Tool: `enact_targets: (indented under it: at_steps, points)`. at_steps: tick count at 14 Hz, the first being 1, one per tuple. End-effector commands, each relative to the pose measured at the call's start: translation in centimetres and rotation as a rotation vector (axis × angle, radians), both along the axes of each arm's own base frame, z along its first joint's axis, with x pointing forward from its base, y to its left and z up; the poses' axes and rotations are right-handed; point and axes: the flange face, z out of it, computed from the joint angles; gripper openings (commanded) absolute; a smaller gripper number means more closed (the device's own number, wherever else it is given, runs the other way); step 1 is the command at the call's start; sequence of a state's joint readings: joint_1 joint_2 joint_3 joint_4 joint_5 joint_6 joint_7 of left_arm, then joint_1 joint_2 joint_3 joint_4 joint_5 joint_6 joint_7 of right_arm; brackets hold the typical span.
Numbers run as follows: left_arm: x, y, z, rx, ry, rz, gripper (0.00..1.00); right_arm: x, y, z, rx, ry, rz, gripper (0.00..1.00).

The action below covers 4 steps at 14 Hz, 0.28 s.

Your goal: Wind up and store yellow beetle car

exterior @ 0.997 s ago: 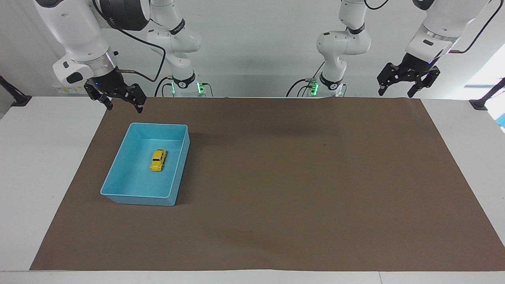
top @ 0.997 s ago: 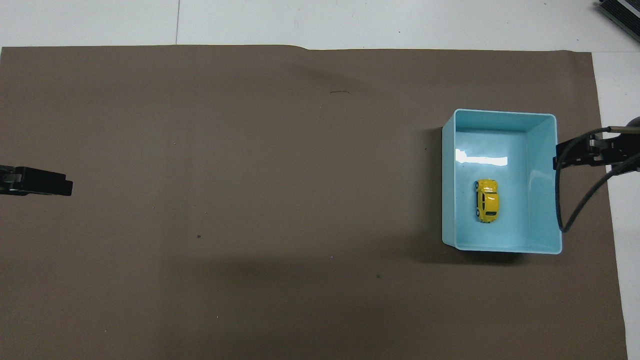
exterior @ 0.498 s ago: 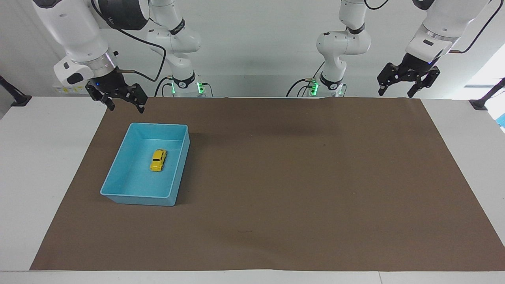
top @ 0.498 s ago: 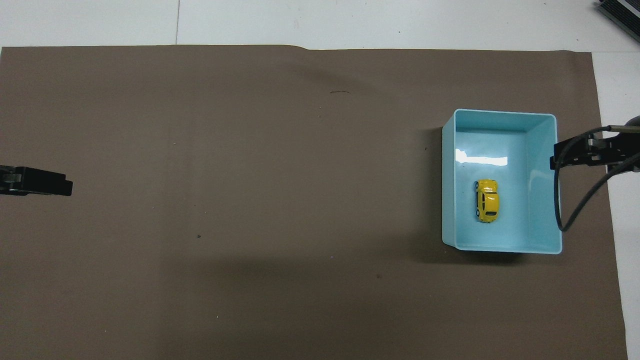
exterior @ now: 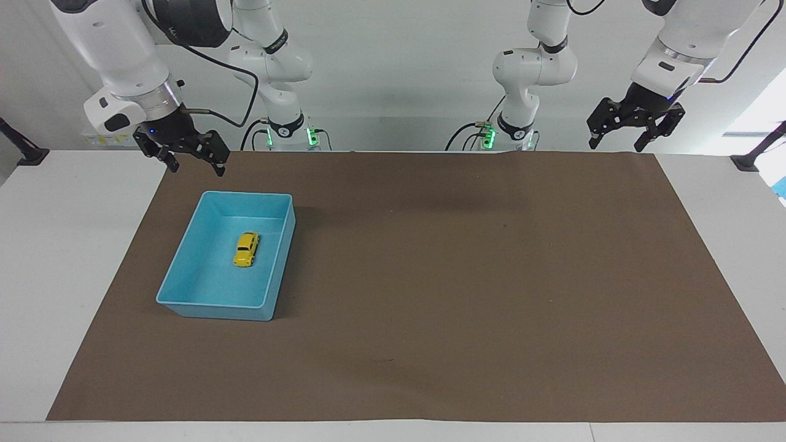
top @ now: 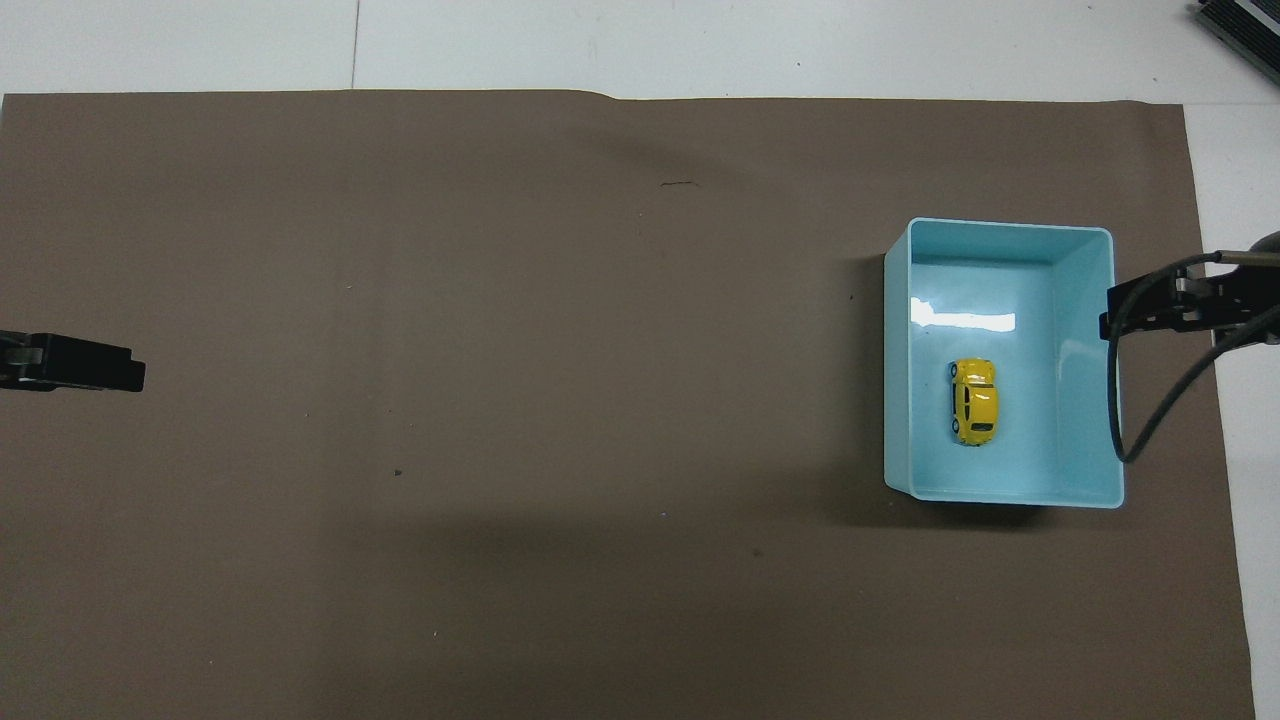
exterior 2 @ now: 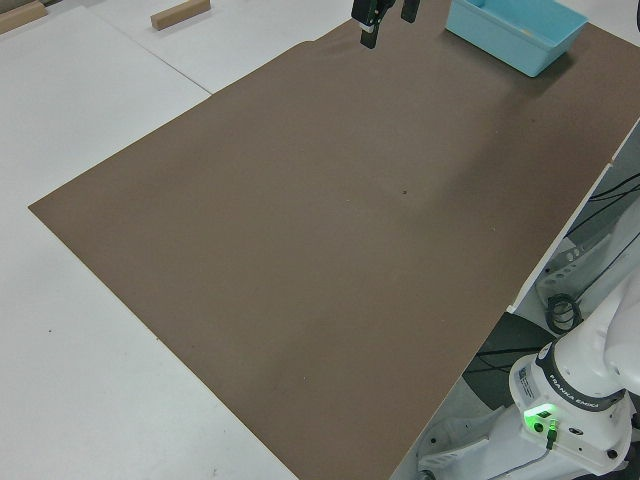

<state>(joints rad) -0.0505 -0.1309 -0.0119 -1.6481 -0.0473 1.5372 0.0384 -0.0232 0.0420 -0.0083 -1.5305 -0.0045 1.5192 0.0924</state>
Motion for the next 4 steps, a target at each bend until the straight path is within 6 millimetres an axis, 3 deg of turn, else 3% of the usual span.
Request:
enact_targets:
  at_steps: [1,4]
  points:
    - [-0.73,0.34,0.11,0.019,-0.004,-0.002,1.00,0.03,-0.04,-0.12,0.024,-0.009,-0.022,1.00]
    - [-0.73,0.33,0.11,0.020,-0.004,-0.002,1.00,-0.18,-0.03,-0.35,0.024,-0.003,-0.021,1.00]
